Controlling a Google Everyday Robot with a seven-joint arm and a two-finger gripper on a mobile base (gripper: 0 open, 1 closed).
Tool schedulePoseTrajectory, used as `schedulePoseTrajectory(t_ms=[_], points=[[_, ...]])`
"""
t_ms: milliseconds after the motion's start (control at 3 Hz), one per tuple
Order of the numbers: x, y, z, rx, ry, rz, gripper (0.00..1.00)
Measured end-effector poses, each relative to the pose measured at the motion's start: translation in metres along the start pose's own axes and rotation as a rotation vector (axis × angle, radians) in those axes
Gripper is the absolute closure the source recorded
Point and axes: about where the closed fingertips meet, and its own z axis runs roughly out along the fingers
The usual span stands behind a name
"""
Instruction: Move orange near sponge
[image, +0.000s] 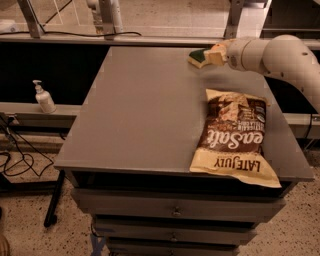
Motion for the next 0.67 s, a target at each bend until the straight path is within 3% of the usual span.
schedulePoseTrajectory(t_ms=[333, 667], points=[[0.021, -0.02, 0.009, -0.022, 0.01, 0.022, 1.0], [0.035, -0.024, 0.027, -0.052, 0.003, 0.045, 1.0]])
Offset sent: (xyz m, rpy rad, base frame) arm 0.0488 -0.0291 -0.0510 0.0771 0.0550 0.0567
